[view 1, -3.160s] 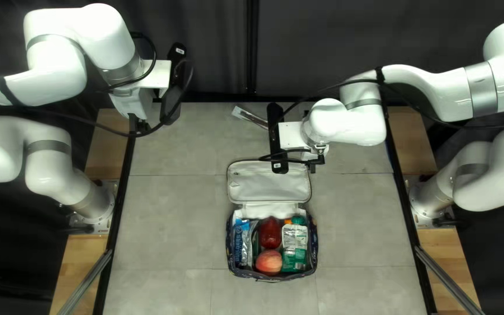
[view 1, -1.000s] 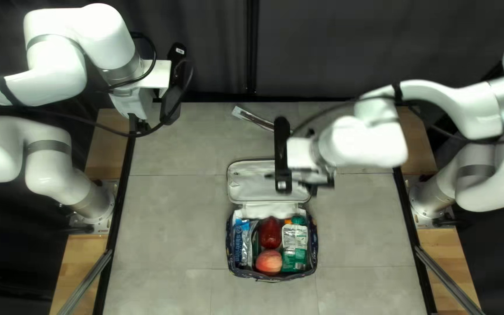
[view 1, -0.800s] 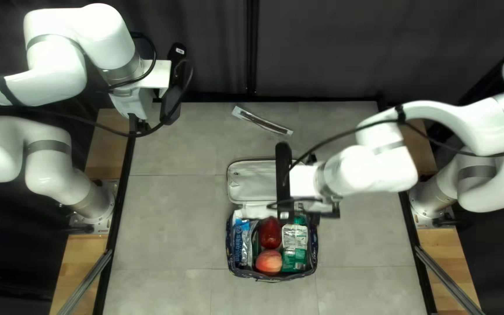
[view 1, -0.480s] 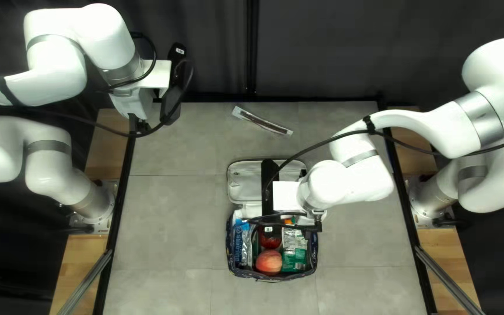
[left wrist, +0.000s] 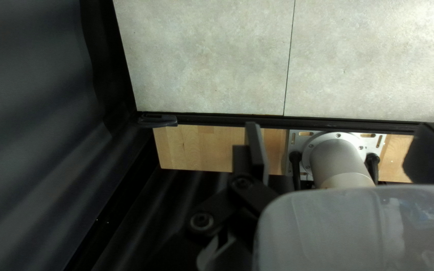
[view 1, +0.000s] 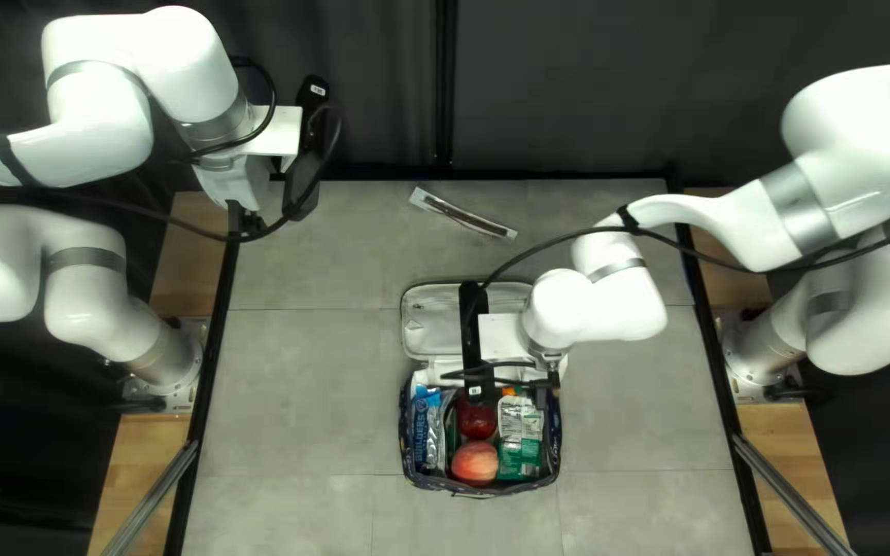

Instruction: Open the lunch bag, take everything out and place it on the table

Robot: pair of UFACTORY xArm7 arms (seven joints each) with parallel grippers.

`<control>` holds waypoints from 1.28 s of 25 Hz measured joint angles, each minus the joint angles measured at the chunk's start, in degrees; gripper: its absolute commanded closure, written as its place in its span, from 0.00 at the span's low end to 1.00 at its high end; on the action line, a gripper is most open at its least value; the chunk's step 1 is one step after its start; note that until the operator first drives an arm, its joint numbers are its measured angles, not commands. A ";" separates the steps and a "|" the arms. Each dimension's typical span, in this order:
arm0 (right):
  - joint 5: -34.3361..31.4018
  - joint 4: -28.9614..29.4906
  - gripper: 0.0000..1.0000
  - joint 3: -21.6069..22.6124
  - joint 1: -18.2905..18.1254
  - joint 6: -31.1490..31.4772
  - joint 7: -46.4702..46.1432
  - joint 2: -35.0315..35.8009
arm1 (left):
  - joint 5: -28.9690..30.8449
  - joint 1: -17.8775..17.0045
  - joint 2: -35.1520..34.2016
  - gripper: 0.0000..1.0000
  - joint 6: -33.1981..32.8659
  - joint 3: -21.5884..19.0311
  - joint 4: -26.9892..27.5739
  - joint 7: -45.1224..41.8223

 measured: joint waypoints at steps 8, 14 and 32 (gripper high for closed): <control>3.46 -2.80 0.00 0.99 0.35 -1.96 -2.81 -1.32 | 0.00 0.00 0.00 0.00 0.00 0.00 0.00 0.00; 1.42 -1.82 0.00 1.16 0.99 -3.42 -2.11 0.73 | 0.00 0.00 0.00 0.00 0.00 0.00 0.00 0.00; -1.24 -3.06 0.00 0.85 1.43 -7.84 -0.35 1.57 | 0.00 0.00 0.00 0.00 0.00 0.00 0.00 0.00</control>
